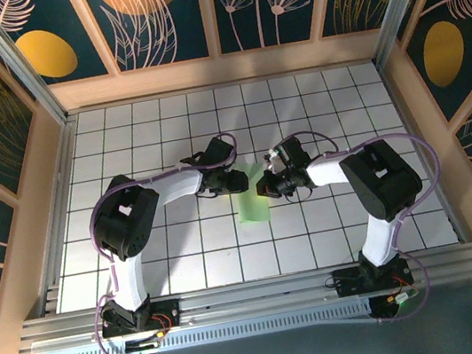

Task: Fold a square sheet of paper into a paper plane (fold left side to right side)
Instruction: Hold the square sheet of paper at the center of the table, then first fold the square sheet of paper in half at the center of the table.

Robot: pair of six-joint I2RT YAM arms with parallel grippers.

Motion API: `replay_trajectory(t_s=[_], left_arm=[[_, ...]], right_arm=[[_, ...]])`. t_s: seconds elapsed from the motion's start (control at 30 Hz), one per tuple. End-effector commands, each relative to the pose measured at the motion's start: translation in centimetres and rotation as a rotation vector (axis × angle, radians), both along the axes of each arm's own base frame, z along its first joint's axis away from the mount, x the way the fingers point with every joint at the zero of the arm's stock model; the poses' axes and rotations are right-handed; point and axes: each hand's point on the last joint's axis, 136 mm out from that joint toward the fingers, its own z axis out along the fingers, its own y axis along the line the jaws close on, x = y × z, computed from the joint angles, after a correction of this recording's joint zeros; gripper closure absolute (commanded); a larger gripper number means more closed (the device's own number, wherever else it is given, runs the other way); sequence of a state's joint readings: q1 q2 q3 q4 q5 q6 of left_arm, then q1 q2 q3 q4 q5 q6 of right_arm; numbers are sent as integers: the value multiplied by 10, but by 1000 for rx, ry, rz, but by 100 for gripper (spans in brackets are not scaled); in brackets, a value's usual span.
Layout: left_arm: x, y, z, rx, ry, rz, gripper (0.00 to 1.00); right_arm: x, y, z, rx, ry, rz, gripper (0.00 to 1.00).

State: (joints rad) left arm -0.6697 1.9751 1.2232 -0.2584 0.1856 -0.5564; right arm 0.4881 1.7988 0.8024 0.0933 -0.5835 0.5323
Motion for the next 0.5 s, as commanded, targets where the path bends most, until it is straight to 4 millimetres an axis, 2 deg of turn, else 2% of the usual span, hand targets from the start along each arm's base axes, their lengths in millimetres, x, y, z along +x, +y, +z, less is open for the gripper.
replay_trajectory(t_s=[0.0, 0.2, 0.3, 0.37, 0.47], left_arm=[[2, 33, -26, 115, 11, 54, 48], [23, 43, 22, 37, -81, 97, 39], [23, 38, 41, -33, -138, 80, 39], [20, 36, 46, -74, -153, 81, 42], [13, 30, 54, -152, -172, 61, 58]], right_arm=[[-20, -20, -39, -107, 92, -8, 100], [-23, -26, -44, -128, 103, -10, 100], [-23, -26, -45, -131, 103, -7, 100], [-25, -27, -46, -132, 107, -8, 100], [-26, -28, -47, -134, 109, -9, 100]])
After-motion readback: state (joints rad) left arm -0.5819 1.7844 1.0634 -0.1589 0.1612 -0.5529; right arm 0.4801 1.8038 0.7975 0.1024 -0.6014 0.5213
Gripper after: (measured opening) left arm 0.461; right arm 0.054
